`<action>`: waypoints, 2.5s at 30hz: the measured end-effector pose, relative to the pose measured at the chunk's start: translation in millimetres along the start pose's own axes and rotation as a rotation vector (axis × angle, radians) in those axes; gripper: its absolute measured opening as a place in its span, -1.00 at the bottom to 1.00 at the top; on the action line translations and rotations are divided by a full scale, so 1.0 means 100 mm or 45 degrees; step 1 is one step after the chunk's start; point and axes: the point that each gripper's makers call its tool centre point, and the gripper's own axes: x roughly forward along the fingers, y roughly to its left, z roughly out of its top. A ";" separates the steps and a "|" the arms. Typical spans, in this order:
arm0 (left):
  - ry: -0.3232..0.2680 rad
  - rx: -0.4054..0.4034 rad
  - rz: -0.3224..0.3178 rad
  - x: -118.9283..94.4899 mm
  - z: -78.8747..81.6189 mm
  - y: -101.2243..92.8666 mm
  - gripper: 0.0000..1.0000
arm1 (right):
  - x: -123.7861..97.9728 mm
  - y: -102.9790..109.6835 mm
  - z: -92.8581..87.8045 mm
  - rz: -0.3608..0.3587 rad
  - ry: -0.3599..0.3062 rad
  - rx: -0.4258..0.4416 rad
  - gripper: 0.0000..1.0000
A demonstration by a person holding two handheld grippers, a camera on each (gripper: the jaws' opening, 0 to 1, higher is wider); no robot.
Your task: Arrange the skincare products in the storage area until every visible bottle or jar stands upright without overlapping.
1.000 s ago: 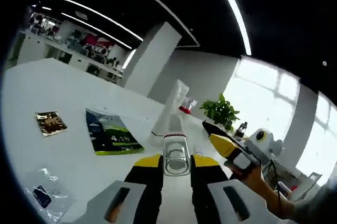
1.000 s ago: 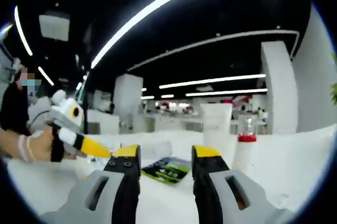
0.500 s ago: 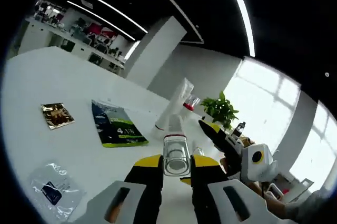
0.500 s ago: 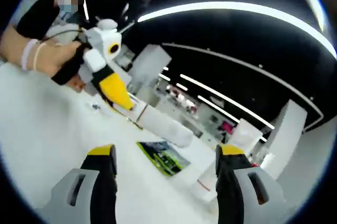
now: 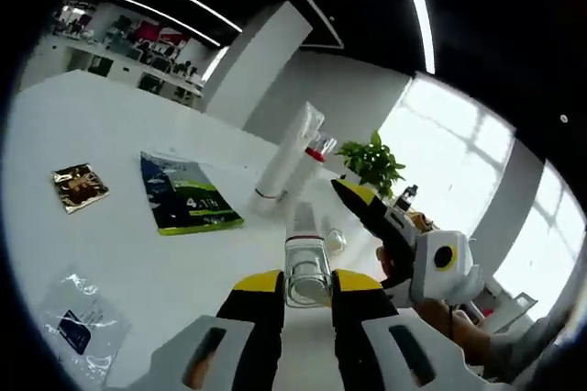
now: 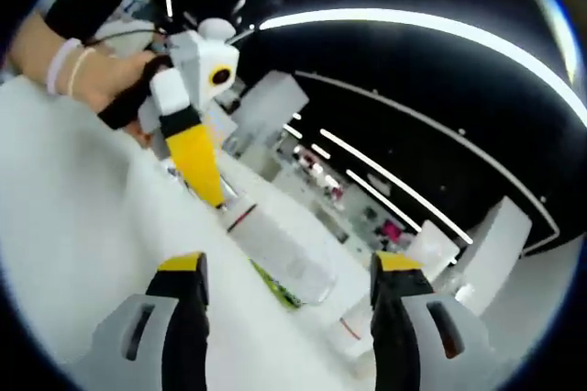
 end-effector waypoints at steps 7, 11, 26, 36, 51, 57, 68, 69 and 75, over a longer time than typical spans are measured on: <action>0.031 0.007 -0.046 0.01 -0.05 -0.07 -0.61 | 0.01 0.04 -0.04 0.025 0.067 -0.035 0.21; 0.031 0.031 -0.064 0.02 -0.07 -0.11 -0.61 | 0.00 0.07 -0.01 0.028 0.060 -0.037 0.13; 0.048 0.137 -0.078 0.07 -0.12 -0.17 -0.61 | -0.10 0.24 -0.01 0.063 0.155 -0.144 -0.20; -0.136 0.269 -0.039 0.07 0.05 -0.21 -0.60 | -0.07 0.29 -0.09 0.096 0.183 -0.166 -0.52; -0.622 0.452 0.146 -0.11 0.61 0.02 -0.01 | -0.03 0.09 -0.10 0.041 0.140 0.133 -0.57; -0.557 0.153 -0.136 -0.02 0.50 -0.11 0.01 | -0.04 0.01 0.01 0.044 0.035 0.379 -0.57; -0.533 0.050 -0.367 -0.03 0.46 -0.37 -0.07 | -0.04 0.13 0.15 0.133 -0.058 0.526 -0.57; -0.537 0.061 -0.369 -0.03 0.47 -0.38 -0.07 | -0.04 0.14 0.14 0.138 -0.060 0.535 -0.57; -0.506 0.111 -0.442 0.01 0.42 -0.52 -0.07 | -0.03 0.24 0.10 0.181 -0.017 0.544 -0.57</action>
